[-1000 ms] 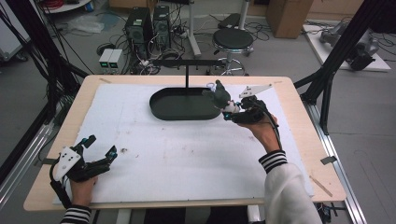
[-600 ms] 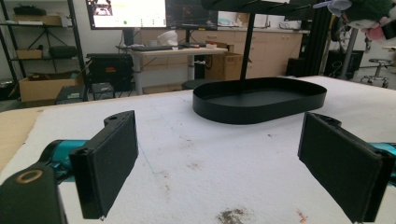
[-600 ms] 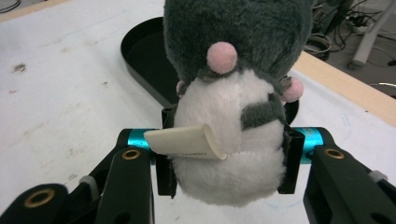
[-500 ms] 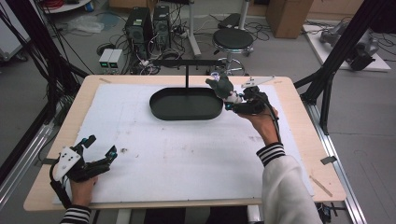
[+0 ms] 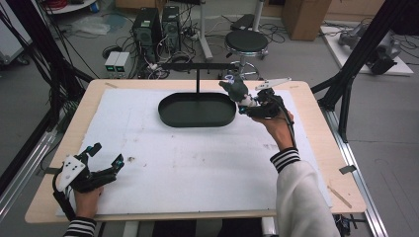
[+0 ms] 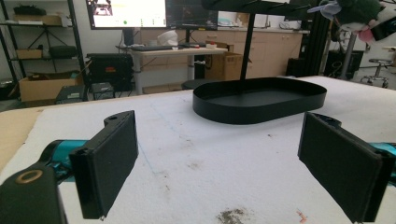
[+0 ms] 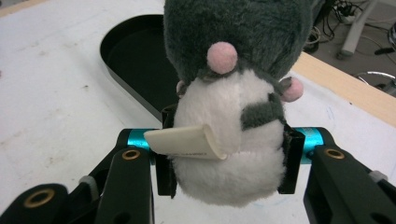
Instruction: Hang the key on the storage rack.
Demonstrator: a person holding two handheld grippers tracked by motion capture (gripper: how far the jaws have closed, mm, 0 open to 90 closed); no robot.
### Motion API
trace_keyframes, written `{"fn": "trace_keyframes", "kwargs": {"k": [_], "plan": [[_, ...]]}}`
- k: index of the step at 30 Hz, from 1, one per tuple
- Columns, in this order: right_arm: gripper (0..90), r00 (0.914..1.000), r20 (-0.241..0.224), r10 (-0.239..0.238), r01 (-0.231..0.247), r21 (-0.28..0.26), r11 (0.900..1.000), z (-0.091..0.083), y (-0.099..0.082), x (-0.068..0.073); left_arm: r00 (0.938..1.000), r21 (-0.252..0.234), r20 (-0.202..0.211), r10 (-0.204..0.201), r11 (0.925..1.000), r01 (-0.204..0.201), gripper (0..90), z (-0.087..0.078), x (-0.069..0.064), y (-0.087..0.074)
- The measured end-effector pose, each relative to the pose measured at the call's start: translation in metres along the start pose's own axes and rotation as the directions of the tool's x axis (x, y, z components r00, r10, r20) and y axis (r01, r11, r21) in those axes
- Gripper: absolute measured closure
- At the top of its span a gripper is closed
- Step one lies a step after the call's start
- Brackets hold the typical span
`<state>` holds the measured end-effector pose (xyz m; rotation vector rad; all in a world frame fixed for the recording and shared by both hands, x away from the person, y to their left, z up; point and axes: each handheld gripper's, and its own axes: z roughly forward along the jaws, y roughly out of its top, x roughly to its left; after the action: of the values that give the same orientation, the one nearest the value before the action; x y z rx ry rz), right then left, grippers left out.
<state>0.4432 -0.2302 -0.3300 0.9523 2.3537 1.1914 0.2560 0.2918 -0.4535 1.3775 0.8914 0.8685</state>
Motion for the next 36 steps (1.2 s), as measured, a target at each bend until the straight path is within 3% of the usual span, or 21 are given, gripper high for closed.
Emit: {"fn": "trace_keyframes", "kwargs": {"k": [7,14,36], "plan": [[53.6,0.9998,0.002,0.018,-0.018,-0.007,0.9998,0.002,0.003,-0.004,1.0000,0.002,0.000,0.000,1.0000,0.000,12.6,0.000,0.000,0.000],[53.6,0.9998,0.019,0.002,-0.002,-0.015,0.9999,0.000,0.017,-0.002,1.0000,0.003,0.001,0.001,1.0000,-0.001,12.6,0.000,0.000,0.000],[53.4,0.9973,0.047,0.057,-0.054,-0.056,0.9970,0.007,0.031,-0.011,1.0000,0.002,0.001,0.000,1.0000,0.000,12.6,0.000,0.001,0.000]]}}
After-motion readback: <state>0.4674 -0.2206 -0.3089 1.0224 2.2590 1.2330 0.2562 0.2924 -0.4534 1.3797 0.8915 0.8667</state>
